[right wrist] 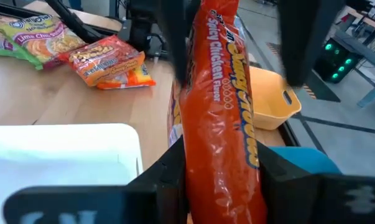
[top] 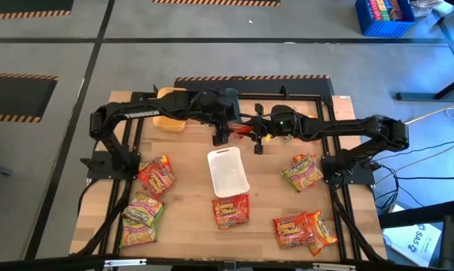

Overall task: Sort Maruchan noodles
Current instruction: Put the red noodle pack into the blue bin, then put the middle red noodle pack into the blue bin

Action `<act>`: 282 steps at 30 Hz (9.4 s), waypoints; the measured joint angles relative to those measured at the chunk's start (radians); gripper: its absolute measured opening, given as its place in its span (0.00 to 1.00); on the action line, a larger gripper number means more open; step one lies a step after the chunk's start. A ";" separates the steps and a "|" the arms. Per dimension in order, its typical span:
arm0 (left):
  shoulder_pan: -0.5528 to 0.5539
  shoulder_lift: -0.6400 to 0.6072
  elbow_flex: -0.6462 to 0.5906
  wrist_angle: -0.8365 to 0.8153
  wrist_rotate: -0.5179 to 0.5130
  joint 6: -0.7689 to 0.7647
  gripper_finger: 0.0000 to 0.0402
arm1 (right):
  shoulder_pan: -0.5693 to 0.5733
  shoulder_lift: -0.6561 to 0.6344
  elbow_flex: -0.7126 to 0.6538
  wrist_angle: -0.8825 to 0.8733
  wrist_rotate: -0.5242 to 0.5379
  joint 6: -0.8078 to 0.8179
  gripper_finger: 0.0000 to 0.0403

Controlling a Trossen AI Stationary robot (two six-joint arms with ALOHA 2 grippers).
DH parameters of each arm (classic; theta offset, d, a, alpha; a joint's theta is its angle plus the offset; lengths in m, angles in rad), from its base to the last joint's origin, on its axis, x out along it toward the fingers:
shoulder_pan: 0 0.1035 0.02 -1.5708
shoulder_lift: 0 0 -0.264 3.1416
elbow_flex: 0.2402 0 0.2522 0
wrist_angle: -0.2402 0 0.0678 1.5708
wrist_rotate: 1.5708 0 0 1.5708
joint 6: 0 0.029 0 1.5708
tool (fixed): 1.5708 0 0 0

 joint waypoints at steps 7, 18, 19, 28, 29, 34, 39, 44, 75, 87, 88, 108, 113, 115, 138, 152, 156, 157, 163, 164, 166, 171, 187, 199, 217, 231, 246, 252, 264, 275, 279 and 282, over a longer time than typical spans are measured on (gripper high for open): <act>0.000 0.015 0.000 -0.033 0.004 -0.008 0.67 | 0.000 0.000 0.000 -0.001 0.000 -0.001 0.21; 0.022 0.014 -0.017 -0.066 0.014 -0.009 0.44 | -0.001 0.000 -0.001 0.005 0.001 -0.001 0.21; 0.024 0.014 -0.017 -0.066 0.015 -0.009 0.41 | -0.001 0.000 -0.001 0.006 0.002 0.003 0.21; 0.024 0.014 -0.017 -0.064 0.026 0.022 0.28 | -0.001 -0.001 -0.002 0.016 -0.001 0.041 0.21; 0.024 0.014 -0.017 -0.064 0.026 0.023 0.28 | -0.001 -0.001 -0.002 0.018 -0.001 0.043 0.21; 0.024 0.014 -0.017 -0.063 0.024 0.022 0.27 | -0.001 -0.001 -0.002 0.020 0.000 0.048 0.21; 0.023 0.014 -0.017 -0.053 0.023 0.021 0.27 | 0.000 -0.016 -0.002 -0.004 0.007 0.065 0.26; 0.024 0.014 -0.017 -0.061 0.005 0.025 0.27 | -0.001 -0.026 -0.002 -0.010 0.018 0.075 0.42; 0.513 0.228 -0.018 0.176 0.258 0.298 0.28 | 0.000 -0.268 -0.173 -0.182 0.069 0.040 0.60; 0.556 0.326 -0.018 0.237 0.295 0.299 0.28 | 0.000 -0.268 -0.265 -0.015 0.061 0.041 0.60; 0.559 0.337 -0.018 0.240 0.290 0.299 0.28 | 0.000 -0.268 -0.266 -0.014 0.061 0.041 0.60; 0.534 0.369 -0.017 0.244 0.118 0.330 0.41 | 0.000 -0.267 -0.267 -0.015 0.000 0.053 0.60; 0.517 0.365 -0.017 0.245 0.034 0.331 0.43 | 0.000 -0.267 -0.267 -0.015 0.000 0.053 0.60; 0.514 0.356 -0.017 0.241 0.028 0.333 0.43 | 0.000 -0.267 -0.267 -0.015 0.000 0.053 0.60; 0.488 0.349 0.013 0.200 -0.045 0.251 0.43 | 0.000 -0.267 -0.267 -0.015 0.000 0.064 0.60; 0.478 0.349 0.013 0.209 -0.117 0.246 0.44 | 0.000 -0.267 -0.267 -0.015 0.000 0.066 0.60; 0.466 0.349 0.013 0.210 -0.127 0.250 0.47 | 0.000 -0.267 -0.266 -0.015 0.000 0.066 0.60; 0.462 0.349 0.013 0.210 -0.134 0.250 0.48 | 0.000 -0.267 -0.267 -0.015 0.000 0.067 0.60; 0.419 0.315 0.013 0.199 -0.258 0.253 0.49 | 0.000 -0.267 -0.266 -0.014 0.000 0.067 0.60; 0.410 0.298 0.013 0.201 -0.275 0.253 0.49 | 0.000 -0.267 -0.266 -0.014 0.000 0.067 0.60; 0.390 0.255 0.013 0.198 -0.281 0.235 0.49 | 0.000 -0.267 -0.266 -0.014 0.000 0.075 0.60; 0.318 0.119 0.013 0.172 -0.243 0.185 0.49 | 0.000 -0.267 -0.266 -0.014 0.000 0.101 0.60; -0.029 -0.349 -0.467 0.332 -0.215 -0.139 0.49 | 0.183 -0.267 -0.266 -0.019 -0.008 0.176 0.60; -0.335 -0.473 -0.786 0.512 -0.213 -0.210 0.49 | 0.251 -0.267 -0.242 -0.009 -0.046 0.472 0.60; -0.592 -0.458 -1.009 0.732 -0.211 -0.437 0.49 | 0.539 -0.029 -0.241 -0.016 -0.018 1.120 0.60; -0.688 -0.293 -1.098 0.962 -0.228 -0.568 0.49 | 0.665 0.209 -0.242 0.158 0.064 1.409 0.60; -0.692 -0.009 -1.098 1.275 -0.226 -0.598 0.49 | 0.702 0.403 -0.207 0.351 0.190 1.510 0.60; -0.680 0.063 -1.088 1.305 -0.218 -0.646 0.49 | 0.707 0.449 -0.147 0.305 0.196 1.533 0.60; -0.681 0.106 -1.028 1.297 -0.205 -0.638 0.49 | 0.707 0.484 -0.088 0.319 0.303 1.482 0.60; -0.681 0.106 -1.028 1.304 -0.204 -0.645 0.49 | 0.706 0.523 -0.061 0.371 0.368 1.462 0.60; -0.681 0.106 -1.028 1.305 -0.211 -0.645 0.49 | 0.713 0.523 -0.041 0.394 0.370 1.396 0.60; -0.680 0.106 -1.027 1.313 -0.233 -0.644 0.49 | 0.716 0.522 -0.020 0.406 0.361 1.335 0.60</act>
